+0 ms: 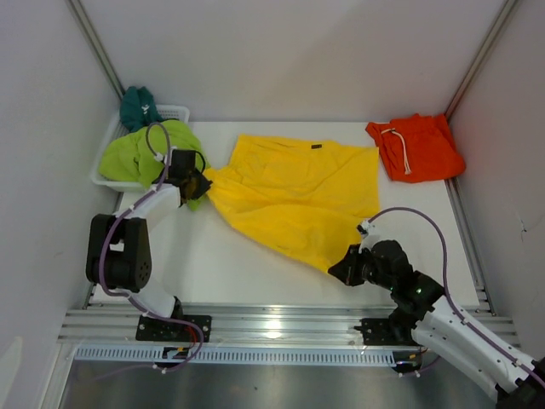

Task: Fold and stack the shorts
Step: Flatten the shorts out, then fold the shorts

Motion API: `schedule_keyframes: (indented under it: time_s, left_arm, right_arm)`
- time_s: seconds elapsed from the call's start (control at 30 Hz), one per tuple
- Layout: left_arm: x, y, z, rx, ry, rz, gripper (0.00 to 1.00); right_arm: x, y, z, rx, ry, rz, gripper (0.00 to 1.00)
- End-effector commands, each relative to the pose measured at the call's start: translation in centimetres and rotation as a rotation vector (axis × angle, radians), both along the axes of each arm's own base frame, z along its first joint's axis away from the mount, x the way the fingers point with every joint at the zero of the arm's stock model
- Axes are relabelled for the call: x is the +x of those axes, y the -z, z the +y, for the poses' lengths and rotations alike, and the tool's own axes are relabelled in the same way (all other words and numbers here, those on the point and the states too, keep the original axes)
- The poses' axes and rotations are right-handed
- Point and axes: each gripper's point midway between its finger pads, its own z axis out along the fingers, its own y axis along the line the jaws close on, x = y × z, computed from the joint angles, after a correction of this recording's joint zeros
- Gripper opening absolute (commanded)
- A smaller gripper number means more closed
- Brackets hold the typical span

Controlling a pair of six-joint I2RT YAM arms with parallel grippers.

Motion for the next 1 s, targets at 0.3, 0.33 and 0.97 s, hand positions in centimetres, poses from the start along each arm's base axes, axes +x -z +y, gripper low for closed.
schedule_keyframes:
  time_s: [0.3, 0.33, 0.97]
  left_arm:
    - [4.1, -1.0, 6.8, 0.057, -0.076, 0.032, 0.0]
    - [4.1, -0.9, 6.8, 0.054, -0.076, 0.035, 0.0]
    - [4.6, -0.1, 6.3, 0.048, -0.027, 0.058, 0.0]
  right_arm:
    - [-4.3, -0.8, 4.0, -0.069, -0.267, -0.197, 0.03]
    - [-5.5, -0.8, 4.6, -0.074, -0.317, -0.208, 0.04]
    - [-10.1, 0.6, 9.8, -0.403, -0.437, -0.455, 0.48]
